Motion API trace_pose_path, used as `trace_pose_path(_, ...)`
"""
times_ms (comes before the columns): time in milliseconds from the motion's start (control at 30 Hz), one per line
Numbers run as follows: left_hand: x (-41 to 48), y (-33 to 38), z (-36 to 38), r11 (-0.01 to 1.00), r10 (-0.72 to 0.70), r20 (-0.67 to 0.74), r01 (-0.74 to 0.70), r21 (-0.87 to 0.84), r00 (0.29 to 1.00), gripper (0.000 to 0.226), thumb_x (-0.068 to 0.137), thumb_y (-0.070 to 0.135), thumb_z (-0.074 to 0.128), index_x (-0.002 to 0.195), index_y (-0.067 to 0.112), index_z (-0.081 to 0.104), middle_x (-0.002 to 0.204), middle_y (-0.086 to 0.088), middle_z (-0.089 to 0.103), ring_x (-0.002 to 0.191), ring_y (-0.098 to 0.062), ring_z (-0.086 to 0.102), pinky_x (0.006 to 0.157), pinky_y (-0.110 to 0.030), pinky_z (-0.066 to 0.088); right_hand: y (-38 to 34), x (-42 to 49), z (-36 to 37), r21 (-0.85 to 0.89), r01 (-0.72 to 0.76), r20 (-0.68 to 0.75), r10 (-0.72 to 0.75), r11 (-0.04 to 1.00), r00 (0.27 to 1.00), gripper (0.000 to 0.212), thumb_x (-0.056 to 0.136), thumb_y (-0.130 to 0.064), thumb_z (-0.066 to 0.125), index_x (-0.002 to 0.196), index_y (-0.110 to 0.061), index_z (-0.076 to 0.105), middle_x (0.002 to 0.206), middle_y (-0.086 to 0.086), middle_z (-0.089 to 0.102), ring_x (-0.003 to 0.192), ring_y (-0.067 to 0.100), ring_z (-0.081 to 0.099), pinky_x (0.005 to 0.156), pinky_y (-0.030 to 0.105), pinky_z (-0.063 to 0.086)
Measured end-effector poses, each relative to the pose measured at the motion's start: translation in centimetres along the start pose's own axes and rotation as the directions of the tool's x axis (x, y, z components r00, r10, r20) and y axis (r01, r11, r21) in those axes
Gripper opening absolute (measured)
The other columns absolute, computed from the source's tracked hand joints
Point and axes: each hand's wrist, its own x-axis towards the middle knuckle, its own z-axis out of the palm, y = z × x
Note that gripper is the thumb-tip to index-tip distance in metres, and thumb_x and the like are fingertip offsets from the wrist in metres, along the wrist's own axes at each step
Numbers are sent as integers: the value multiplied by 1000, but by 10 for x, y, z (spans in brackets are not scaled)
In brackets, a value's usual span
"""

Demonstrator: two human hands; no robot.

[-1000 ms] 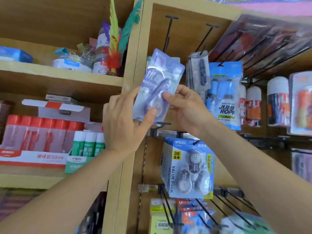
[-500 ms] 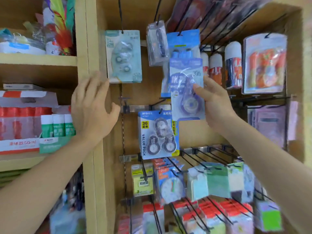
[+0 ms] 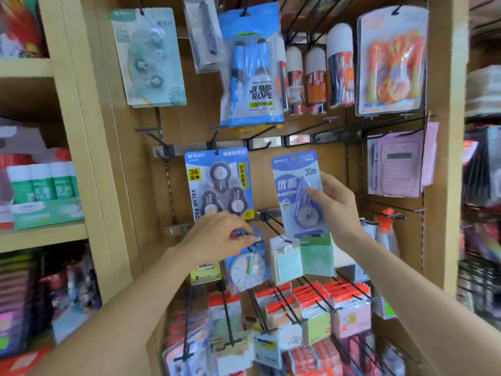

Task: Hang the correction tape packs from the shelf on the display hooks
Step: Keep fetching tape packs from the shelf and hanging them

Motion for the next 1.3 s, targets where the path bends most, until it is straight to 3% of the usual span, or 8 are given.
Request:
trace_pose_path(67,3,-1,7,999,-10,44,12,-33,999,43,93,70,45,110,41,73,107,18,72,95,-7,60,91,-33,34,1,2,2,-33,18,58,-16,999,998,27,96,-9,63,122,-18,65,114,5,74,102,26,72,83,44,60)
trace_pose_path(167,2,-3,12,969,-46,127,75,-234,991,25,95,62,53,106,48,71,113,25,68,99,2,62,92,-32,48,-1,10,11,-60,39,107,-32,997,994,27,97,-14,62,123,-22,64,115,3,74,103,24,72,87,48,59)
trace_pose_path(267,-3,-6,17,938,-50,121,89,-336,991,23,84,75,54,100,61,65,117,31,64,104,9,62,95,-32,53,-5,21,23,-65,60,123,-52,996,991,30,99,-15,61,129,-20,61,116,4,73,103,25,72,88,50,59)
trace_pose_path(500,-8,-7,23,976,-44,80,60,-211,996,51,83,77,46,124,51,62,125,29,62,102,7,60,87,-34,54,-4,47,36,-95,89,146,-75,991,986,29,99,-17,60,124,-31,63,113,-2,75,101,18,72,89,49,58)
trace_pose_path(633,-11,-4,20,984,-56,57,65,-166,997,41,88,64,58,127,52,61,121,29,64,100,9,57,86,-25,51,-3,46,34,-27,82,126,-78,996,989,40,97,-17,63,123,-46,54,104,-1,77,93,18,74,80,38,61)
trace_pose_path(733,-12,-5,22,985,-61,38,66,-160,997,43,85,62,64,127,52,61,120,27,64,100,8,59,88,-27,52,-1,46,28,-53,96,95,-90,994,991,41,95,-21,67,132,-36,58,105,15,73,94,30,73,81,51,60)
trace_pose_path(933,-11,-5,24,987,-56,32,60,-147,998,48,83,61,62,129,48,61,123,24,63,101,4,60,90,-29,52,13,53,26,-127,69,57,-62,989,996,36,93,-29,68,128,-32,61,99,10,74,83,23,74,75,49,62)
trace_pose_path(1300,-12,-6,27,989,-32,43,37,-141,999,42,85,59,65,125,54,57,123,30,59,91,4,61,87,-28,53,49,112,48,-346,0,74,27,938,997,38,98,-21,61,136,-16,56,77,-2,63,60,12,56,52,16,44)
